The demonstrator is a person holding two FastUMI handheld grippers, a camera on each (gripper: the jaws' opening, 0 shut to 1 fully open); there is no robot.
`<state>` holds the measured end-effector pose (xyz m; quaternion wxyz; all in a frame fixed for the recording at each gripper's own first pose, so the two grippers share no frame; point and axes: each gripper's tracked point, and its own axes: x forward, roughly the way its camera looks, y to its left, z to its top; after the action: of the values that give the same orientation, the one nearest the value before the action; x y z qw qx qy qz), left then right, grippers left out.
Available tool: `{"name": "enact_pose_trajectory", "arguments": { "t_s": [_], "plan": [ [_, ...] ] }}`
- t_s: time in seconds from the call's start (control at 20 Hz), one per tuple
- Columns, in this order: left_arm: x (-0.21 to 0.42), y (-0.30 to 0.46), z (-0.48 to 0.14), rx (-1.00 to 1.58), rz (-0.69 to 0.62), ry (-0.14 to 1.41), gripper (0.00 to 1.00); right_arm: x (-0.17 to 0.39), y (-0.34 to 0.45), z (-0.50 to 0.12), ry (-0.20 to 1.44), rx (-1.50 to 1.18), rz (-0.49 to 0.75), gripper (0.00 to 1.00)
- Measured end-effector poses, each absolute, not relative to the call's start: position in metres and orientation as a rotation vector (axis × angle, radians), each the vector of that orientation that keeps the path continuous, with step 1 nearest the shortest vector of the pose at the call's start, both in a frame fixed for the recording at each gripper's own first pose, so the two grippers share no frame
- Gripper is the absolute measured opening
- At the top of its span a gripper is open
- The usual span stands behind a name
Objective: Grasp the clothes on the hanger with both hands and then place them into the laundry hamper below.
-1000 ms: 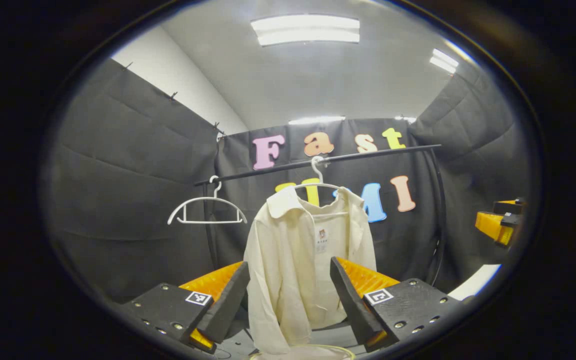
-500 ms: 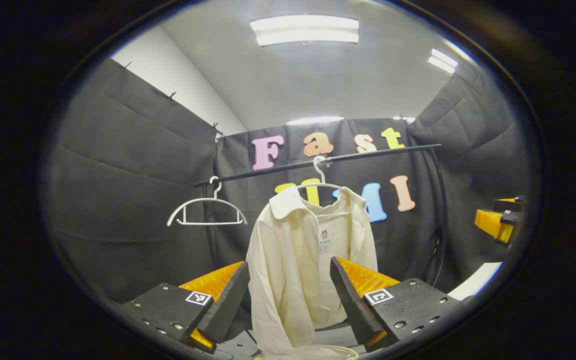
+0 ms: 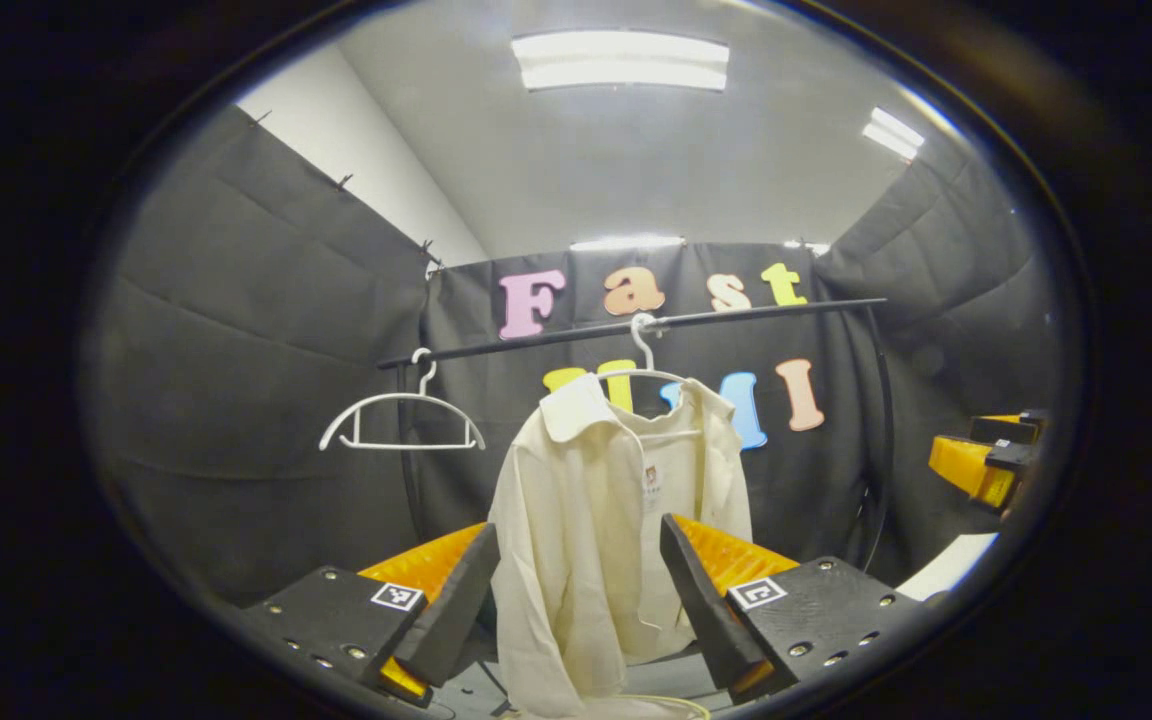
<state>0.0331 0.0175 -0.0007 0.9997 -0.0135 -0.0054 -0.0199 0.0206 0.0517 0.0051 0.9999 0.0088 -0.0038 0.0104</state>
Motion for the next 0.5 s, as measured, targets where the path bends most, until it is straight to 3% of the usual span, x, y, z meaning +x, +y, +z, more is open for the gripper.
{"name": "enact_pose_trajectory", "arguments": {
  "t_s": [0.5],
  "plan": [
    [0.089, -0.017, 0.014, -0.025, -0.014, -0.045, 0.94, 0.096, 0.077, 0.016, -0.056, 0.048, 0.139, 0.97]
  ]
}}
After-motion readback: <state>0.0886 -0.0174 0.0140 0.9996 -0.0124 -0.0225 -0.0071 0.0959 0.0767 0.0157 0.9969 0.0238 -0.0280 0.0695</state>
